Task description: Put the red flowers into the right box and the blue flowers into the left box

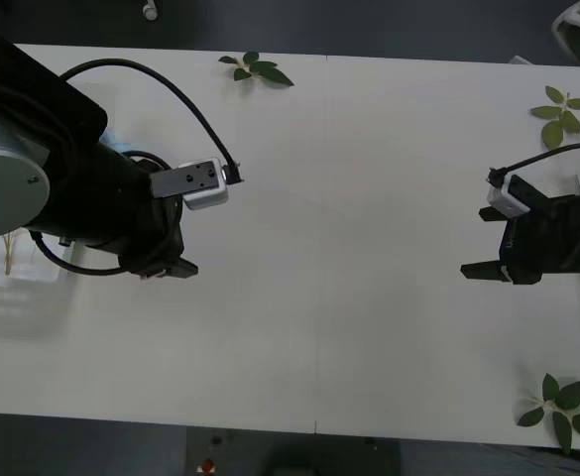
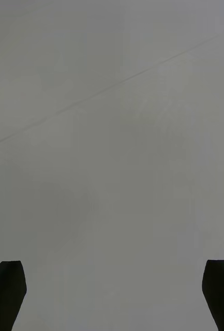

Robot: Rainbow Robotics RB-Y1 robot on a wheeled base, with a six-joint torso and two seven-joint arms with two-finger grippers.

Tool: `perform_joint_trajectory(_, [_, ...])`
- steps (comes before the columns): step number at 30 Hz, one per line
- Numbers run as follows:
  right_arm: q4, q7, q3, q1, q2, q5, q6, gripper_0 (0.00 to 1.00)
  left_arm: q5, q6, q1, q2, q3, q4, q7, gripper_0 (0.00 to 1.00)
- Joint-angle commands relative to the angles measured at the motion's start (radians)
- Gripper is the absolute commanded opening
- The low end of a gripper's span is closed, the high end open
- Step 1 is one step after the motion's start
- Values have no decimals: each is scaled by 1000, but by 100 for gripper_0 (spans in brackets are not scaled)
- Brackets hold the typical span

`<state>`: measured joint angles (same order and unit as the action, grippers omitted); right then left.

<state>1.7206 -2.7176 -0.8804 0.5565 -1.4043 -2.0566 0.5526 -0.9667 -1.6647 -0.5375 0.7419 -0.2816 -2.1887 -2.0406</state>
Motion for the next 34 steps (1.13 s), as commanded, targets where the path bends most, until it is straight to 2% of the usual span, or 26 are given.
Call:
perform_joint_trajectory(1, [17,12,18,10,-21,-7,-2,100,5,65,7,17,5,12,-260,100])
perform_joint_trajectory(6, [17,12,18,10,-21,-7,-2,100,-20,186,13,16,4,95,-538,100])
perform_joint_trajectory(9, [17,12,18,10,-21,-7,-2,100,-78,217,22,16,5,136,-604,100])
perform_joint_trajectory(34, [17,12,18,10,-21,-7,-2,100,-144,217,39,17,4,148,-615,100])
